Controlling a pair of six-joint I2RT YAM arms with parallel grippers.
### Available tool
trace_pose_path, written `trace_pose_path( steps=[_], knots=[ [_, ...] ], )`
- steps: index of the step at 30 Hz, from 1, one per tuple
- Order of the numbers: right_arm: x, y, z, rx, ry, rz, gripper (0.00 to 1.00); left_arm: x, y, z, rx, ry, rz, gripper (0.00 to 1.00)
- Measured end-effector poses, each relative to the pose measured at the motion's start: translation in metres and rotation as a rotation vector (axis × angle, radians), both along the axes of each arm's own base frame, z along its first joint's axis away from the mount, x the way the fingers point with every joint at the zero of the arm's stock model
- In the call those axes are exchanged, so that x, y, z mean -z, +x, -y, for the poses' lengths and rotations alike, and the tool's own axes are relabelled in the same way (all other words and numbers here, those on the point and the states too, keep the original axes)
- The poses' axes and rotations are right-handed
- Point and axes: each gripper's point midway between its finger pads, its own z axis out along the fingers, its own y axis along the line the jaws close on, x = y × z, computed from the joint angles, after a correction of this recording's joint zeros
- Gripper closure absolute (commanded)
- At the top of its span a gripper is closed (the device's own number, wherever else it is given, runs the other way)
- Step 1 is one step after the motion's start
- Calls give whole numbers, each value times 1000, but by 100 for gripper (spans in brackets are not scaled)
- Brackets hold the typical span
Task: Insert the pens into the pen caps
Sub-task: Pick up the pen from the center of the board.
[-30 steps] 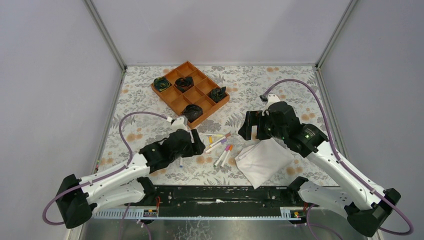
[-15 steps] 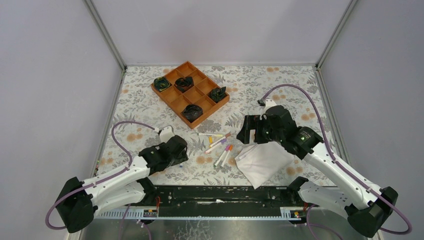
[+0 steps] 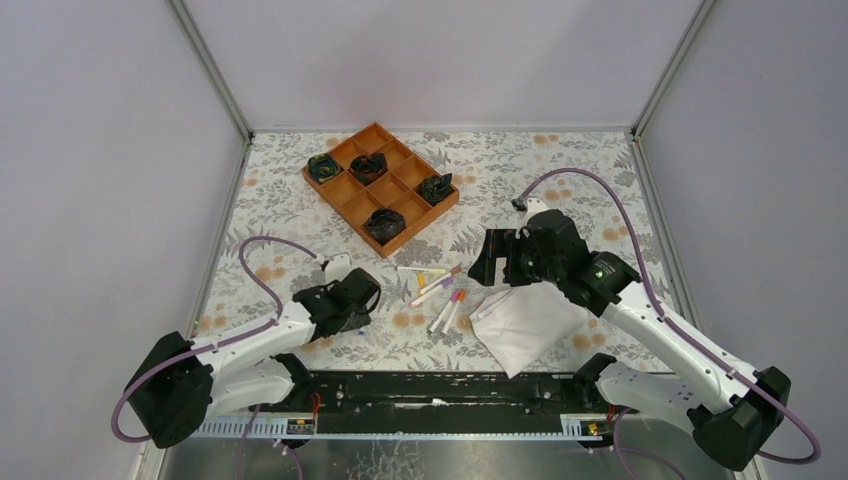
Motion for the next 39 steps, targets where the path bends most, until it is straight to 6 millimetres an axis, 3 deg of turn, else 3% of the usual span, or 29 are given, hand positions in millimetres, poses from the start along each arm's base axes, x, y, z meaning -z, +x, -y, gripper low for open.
trace_pose_path(
  steps=[8,16,23,26,33,39],
  knots=[
    [5,1,-1,0,-8,-13,6,9,1,2,19,22,-33,77],
    [6,1,-1,2,-7,-16,6,10,5,7,38,24,-28,100],
    [11,-2,-9,-9,42,-35,5,6,5,29,165,-38,-24,100],
    [17,-6,-14,-18,78,-59,6,-10,6,53,261,-133,27,100],
    [33,-14,-29,-36,144,-148,10,-75,2,114,502,-420,245,100],
    [37,-15,-48,-84,210,-215,15,-100,-12,141,629,-532,301,100]
  ],
)
